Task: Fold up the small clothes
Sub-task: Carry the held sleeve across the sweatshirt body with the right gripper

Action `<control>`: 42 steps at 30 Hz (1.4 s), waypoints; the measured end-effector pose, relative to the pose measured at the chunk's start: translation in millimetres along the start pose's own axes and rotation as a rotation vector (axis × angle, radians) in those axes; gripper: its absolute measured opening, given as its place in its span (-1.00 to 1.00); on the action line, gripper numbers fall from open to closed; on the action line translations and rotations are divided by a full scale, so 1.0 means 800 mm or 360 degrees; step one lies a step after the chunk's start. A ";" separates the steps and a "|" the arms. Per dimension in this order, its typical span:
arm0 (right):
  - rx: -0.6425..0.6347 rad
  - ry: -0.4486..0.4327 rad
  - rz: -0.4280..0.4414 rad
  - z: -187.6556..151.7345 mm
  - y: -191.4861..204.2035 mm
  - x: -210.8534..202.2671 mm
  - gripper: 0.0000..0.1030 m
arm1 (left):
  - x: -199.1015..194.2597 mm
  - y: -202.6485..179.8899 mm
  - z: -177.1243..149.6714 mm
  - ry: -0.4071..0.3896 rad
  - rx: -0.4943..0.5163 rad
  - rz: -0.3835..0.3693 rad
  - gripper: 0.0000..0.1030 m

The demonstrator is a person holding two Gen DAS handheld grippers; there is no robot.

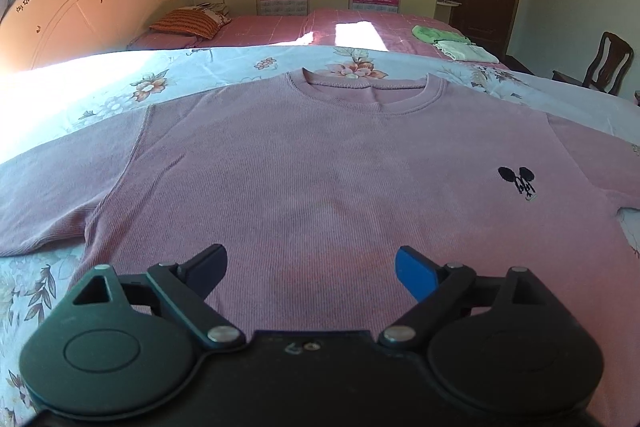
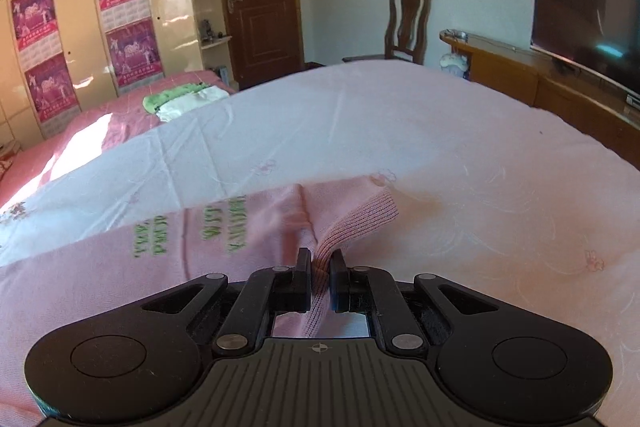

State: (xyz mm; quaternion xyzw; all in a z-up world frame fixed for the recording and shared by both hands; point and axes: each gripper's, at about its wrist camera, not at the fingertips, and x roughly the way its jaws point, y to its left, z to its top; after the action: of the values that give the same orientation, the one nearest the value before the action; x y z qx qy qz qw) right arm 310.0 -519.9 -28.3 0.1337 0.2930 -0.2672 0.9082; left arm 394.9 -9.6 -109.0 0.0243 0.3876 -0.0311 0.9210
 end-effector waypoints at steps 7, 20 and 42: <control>-0.0170 -0.0103 0.0294 -0.021 0.142 -0.049 -0.85 | -0.011 0.060 -0.006 -0.0026 0.0048 0.0048 0.77; -0.0639 -0.0030 0.0741 -0.140 0.425 -0.095 -0.85 | -0.026 0.183 -0.017 -0.0028 -0.0056 0.0093 0.77; -0.0955 -0.0112 0.1015 -0.255 0.556 -0.128 -0.06 | -0.019 0.236 -0.001 -0.0083 -0.0247 -0.0154 0.67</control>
State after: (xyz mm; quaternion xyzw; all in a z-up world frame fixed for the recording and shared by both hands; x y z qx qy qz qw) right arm 396.6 -31.0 -89.4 -0.0614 0.2706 0.1190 0.9533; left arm 397.8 179.3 -94.6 -0.0666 0.3655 -0.0460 0.9273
